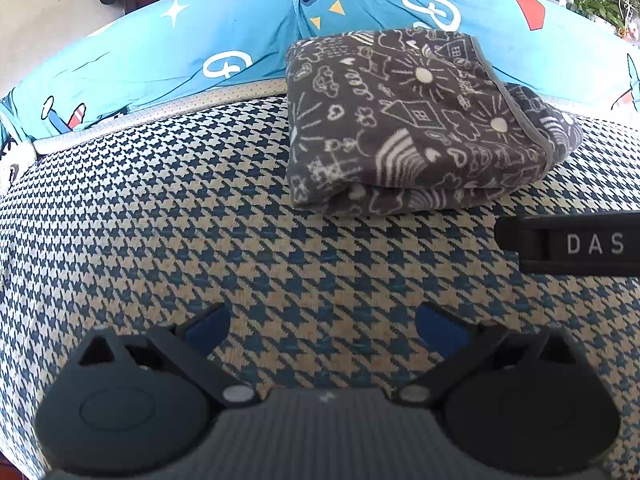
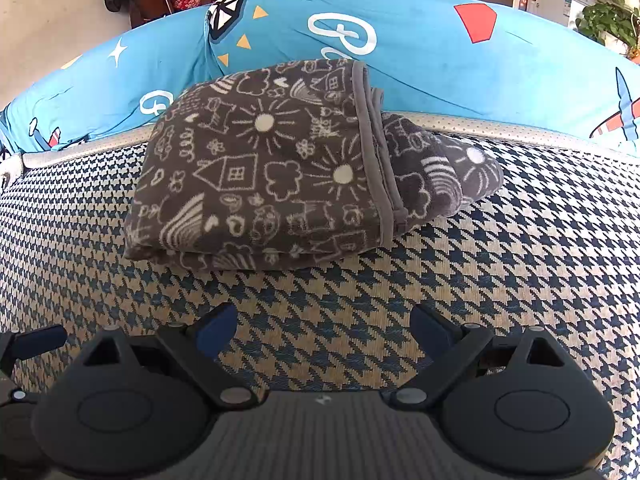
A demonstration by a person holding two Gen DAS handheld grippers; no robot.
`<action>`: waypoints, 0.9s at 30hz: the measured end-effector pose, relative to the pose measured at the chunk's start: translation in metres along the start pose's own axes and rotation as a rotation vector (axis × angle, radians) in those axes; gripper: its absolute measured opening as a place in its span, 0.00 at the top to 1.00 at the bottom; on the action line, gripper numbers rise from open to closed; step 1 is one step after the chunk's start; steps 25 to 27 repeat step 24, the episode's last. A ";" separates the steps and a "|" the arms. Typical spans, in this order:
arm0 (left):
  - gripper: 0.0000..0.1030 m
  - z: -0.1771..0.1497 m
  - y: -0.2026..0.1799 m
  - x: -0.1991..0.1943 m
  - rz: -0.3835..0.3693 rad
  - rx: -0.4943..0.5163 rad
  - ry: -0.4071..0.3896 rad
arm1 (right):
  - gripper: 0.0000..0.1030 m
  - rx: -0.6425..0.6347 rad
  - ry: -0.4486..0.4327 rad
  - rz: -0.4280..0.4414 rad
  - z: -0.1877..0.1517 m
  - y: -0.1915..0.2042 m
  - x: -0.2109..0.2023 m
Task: Fold clothes
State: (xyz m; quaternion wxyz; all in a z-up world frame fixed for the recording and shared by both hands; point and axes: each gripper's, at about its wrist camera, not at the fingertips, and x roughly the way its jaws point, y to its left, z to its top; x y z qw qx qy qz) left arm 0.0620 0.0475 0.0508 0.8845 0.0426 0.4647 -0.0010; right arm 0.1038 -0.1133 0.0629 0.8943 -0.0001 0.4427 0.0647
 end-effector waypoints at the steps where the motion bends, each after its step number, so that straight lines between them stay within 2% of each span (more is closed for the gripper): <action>1: 0.00 0.000 0.000 0.000 0.000 0.001 0.000 | 0.08 0.000 0.000 0.000 0.000 0.000 0.000; 27: 0.00 0.000 0.001 0.000 0.006 -0.003 -0.001 | 0.08 -0.006 0.003 -0.004 0.000 0.001 0.001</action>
